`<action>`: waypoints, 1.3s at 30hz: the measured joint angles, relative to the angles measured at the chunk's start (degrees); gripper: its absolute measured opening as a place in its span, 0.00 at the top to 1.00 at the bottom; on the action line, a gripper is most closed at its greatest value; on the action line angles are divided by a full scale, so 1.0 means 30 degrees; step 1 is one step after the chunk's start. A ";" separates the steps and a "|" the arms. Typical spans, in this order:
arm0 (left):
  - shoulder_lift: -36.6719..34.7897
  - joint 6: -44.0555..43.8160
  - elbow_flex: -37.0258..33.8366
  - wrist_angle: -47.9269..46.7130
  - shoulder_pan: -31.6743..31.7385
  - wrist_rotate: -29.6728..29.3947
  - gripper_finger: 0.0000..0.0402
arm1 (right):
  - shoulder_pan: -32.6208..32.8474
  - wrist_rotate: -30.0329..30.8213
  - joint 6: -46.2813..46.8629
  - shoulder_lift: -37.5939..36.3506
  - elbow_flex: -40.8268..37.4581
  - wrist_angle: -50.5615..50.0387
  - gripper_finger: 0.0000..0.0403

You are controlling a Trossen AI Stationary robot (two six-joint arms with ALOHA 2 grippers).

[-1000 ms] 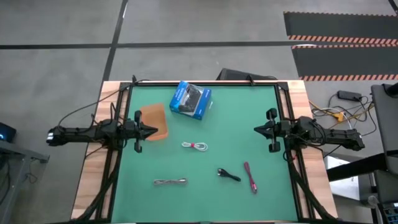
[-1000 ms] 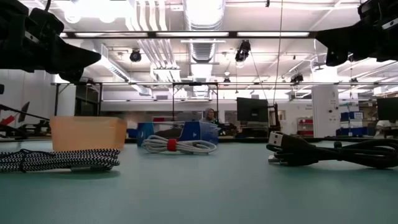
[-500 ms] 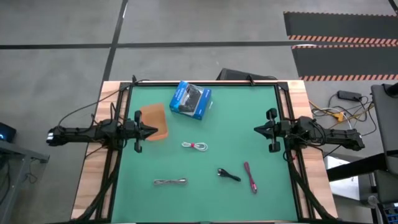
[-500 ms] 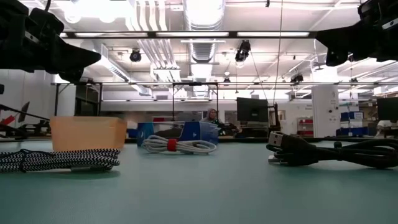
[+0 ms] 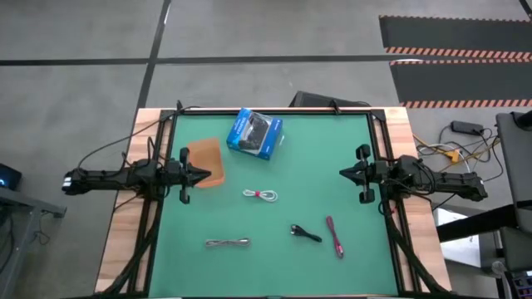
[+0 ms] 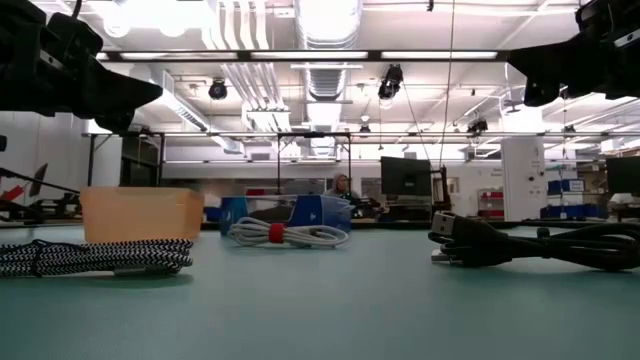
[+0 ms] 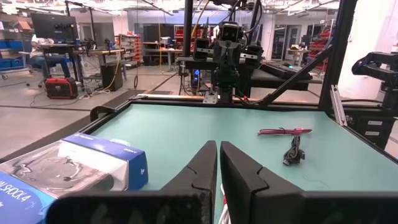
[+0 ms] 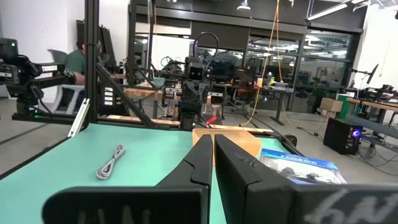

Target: Pick and place USB-C Cables

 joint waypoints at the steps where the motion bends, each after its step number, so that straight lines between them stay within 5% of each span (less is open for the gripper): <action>1: 0.0002 -0.0002 0.0000 0.0000 -0.0001 0.0000 0.99 | 0.0003 0.0028 -0.0002 -0.0003 0.0001 0.0002 0.98; 19: 0.0001 0.0000 0.0000 0.0000 0.0001 0.0000 0.99 | 0.0004 0.0494 0.7849 -0.0005 -0.0005 0.0279 0.98; 27: 0.0007 -0.0010 0.0000 0.0244 0.0001 -0.0030 0.99 | 0.0010 0.0486 0.9903 0.0002 -0.0005 0.3895 0.98; 39: 0.0000 -0.4936 -0.0007 0.6557 -0.0006 -0.0046 0.99 | 0.0223 0.1741 1.0761 0.1972 -0.0005 0.6828 0.98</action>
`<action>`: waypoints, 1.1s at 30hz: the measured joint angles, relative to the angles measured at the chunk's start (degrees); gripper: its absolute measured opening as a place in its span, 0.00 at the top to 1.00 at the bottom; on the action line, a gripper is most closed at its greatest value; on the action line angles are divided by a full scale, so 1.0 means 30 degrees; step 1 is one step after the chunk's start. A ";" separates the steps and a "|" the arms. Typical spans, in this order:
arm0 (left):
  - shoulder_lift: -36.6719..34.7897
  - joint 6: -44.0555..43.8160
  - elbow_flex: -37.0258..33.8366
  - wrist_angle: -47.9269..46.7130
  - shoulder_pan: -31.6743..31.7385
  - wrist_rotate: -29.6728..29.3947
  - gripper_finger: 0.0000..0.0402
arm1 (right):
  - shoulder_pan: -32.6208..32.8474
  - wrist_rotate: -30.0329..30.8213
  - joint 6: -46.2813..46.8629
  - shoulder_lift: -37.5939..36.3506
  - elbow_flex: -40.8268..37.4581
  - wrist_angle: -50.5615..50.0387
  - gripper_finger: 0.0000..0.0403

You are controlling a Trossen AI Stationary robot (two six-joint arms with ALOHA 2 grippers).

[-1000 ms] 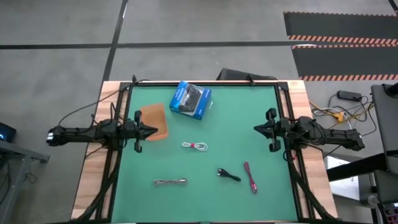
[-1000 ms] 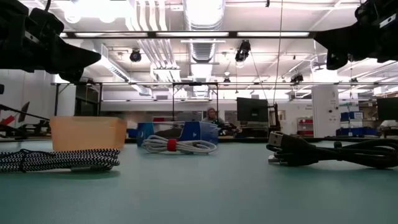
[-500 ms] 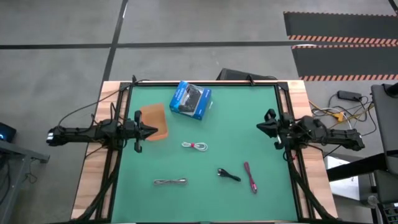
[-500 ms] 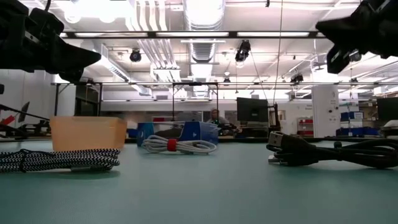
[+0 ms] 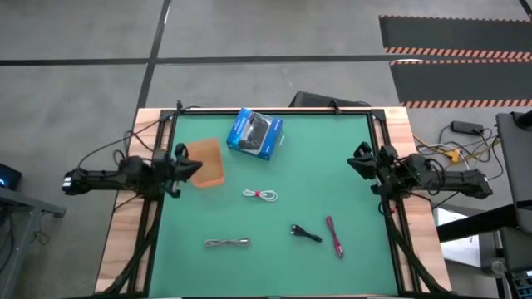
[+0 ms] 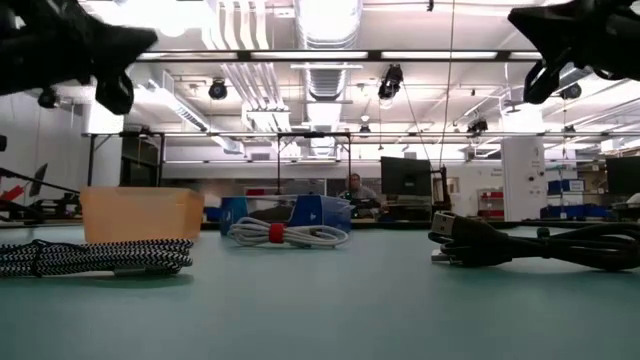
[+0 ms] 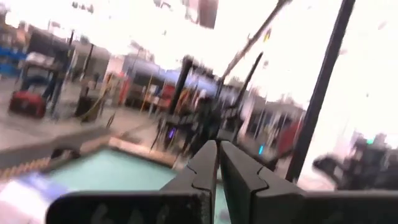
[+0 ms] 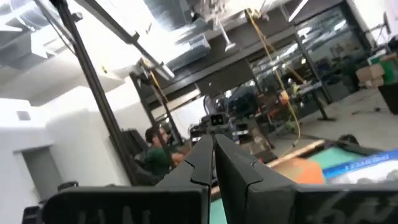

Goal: Pick and place USB-C Cables
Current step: Put the red and black charger cable into the orange bin

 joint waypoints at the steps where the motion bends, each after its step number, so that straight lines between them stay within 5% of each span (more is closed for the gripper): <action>1: 0.0000 0.0248 0.0000 0.0799 0.0000 -0.0006 0.99 | 0.0000 0.0139 -0.0029 0.0405 0.0011 0.0426 0.98; 8: 0.0003 0.3860 0.0000 0.5568 0.0000 -0.0026 0.99 | 0.0000 0.0260 0.0001 0.3755 0.1539 0.0790 0.98; 19: -0.0013 0.4048 0.0057 0.9404 0.0000 -0.0050 0.99 | 0.0000 0.0302 0.0287 1.0000 0.5738 0.0029 0.98; 33: 0.0000 0.3955 0.0117 0.9425 -0.0005 -0.0048 0.99 | 0.0293 -0.0005 0.5528 1.7259 1.4515 -1.6718 0.98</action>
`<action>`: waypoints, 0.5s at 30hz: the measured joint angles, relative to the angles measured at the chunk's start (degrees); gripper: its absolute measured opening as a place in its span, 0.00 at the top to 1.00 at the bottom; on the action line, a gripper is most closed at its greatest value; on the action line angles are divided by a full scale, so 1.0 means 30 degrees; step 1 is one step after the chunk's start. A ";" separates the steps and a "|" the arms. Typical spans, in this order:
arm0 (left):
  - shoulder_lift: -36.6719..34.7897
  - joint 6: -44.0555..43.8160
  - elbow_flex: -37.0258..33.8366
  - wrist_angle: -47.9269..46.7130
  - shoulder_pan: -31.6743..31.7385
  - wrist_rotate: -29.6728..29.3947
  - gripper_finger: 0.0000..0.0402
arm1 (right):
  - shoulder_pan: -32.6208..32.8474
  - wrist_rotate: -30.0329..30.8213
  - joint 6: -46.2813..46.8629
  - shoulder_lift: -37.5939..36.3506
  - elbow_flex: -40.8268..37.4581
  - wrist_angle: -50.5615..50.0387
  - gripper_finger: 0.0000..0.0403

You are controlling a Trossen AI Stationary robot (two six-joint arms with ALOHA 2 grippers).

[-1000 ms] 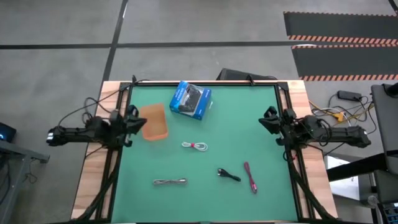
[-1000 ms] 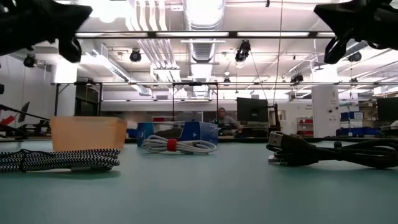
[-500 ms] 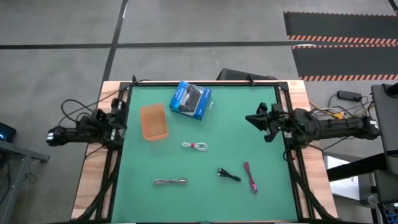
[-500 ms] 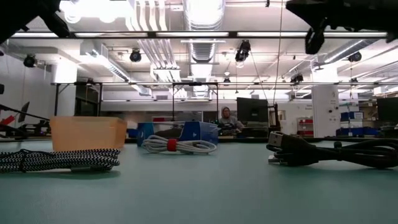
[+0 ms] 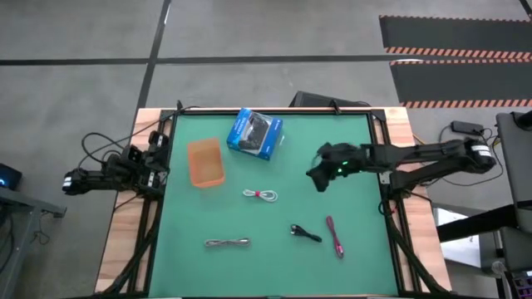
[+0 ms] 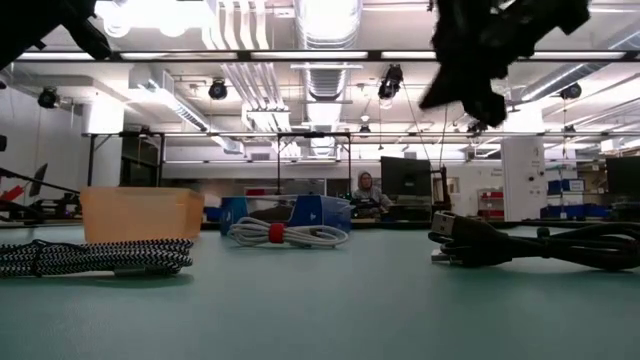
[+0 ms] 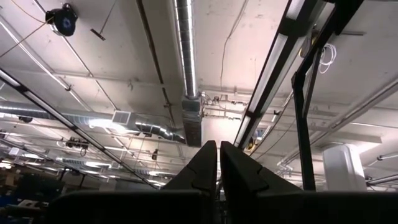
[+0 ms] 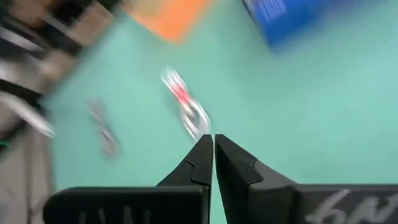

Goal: Pick and place USB-C Cables
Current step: Put the red and black charger cable into the orange bin

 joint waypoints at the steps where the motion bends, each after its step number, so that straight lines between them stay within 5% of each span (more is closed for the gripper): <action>1: 0.0000 -0.0008 0.0000 -0.0004 0.0004 0.0000 0.99 | 0.0148 -0.0239 0.0543 0.0471 0.0519 -0.1481 0.98; 7: 0.0036 -0.0017 0.0007 -0.0027 -0.0002 0.0007 0.99 | 0.1596 -0.2286 0.3500 0.3345 0.2972 -0.7883 0.98; 15: 0.0036 -0.0026 -0.0007 -0.0036 -0.0002 0.0007 0.99 | 0.4343 -0.4643 0.6614 0.6323 0.4263 -1.0140 0.98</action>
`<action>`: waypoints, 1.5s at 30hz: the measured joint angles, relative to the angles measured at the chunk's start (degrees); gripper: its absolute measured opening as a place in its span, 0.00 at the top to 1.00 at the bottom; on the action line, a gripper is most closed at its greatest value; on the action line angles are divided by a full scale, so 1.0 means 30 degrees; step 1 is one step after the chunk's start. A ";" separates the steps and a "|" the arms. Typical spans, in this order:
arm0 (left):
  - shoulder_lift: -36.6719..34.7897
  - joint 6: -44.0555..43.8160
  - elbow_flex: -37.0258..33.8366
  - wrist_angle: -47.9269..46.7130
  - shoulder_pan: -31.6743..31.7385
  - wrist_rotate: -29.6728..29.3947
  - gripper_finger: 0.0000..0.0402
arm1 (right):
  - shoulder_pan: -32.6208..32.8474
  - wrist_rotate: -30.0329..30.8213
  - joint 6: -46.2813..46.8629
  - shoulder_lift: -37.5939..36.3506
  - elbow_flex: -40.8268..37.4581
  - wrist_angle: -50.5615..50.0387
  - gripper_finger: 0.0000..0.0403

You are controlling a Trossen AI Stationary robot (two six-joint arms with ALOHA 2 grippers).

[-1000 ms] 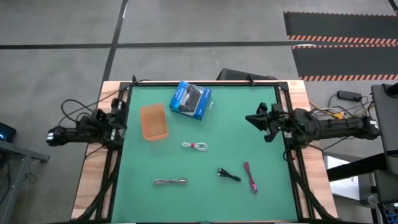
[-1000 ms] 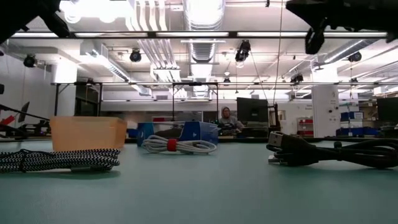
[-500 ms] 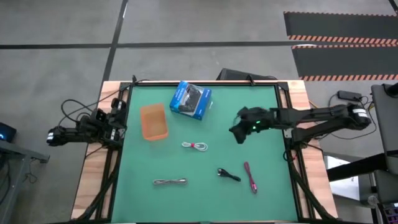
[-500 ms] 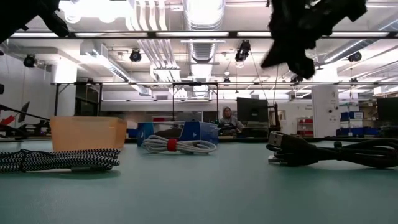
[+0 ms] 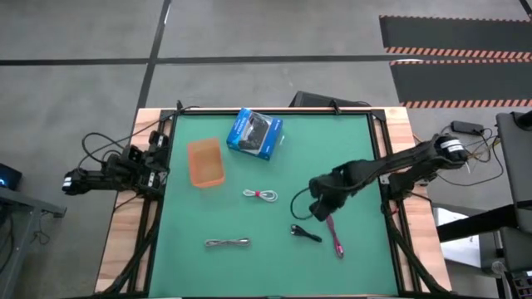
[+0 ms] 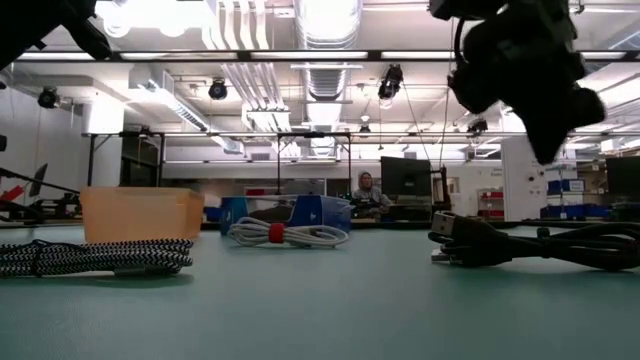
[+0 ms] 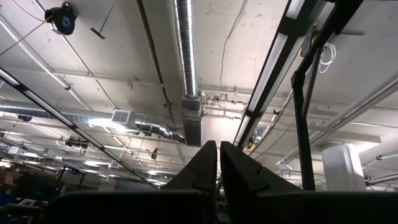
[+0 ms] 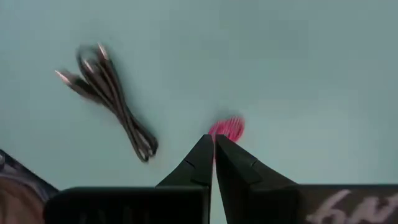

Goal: Pick and place USB-C Cables
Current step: Put the red and black charger cable into the orange bin

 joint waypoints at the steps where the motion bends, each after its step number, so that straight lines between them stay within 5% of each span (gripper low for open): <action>1: 0.0000 0.0002 0.0000 0.0001 0.0000 0.0000 0.99 | 0.0320 -0.0444 0.0475 0.0244 0.0052 0.0023 0.98; 8: 0.0000 -0.0012 -0.0022 -0.0013 0.0000 0.0098 0.99 | 0.2637 -0.2694 0.3956 0.1890 -0.0002 0.0033 0.98; 21: 0.0055 -0.0542 -0.0036 -0.1392 -0.0005 0.0126 0.99 | 0.3903 -0.1603 0.5802 0.2578 -0.0017 0.0132 0.96; 37: 0.9965 -0.1030 0.2886 -0.2648 0.0000 -0.0772 0.99 | 0.3951 0.0805 0.6756 0.2632 -0.0046 0.0196 0.60; 45: 1.3198 -0.2045 0.6448 -1.0010 0.0015 -0.1352 0.99 | 0.3990 0.1439 0.6892 0.3364 -0.0121 0.0645 0.55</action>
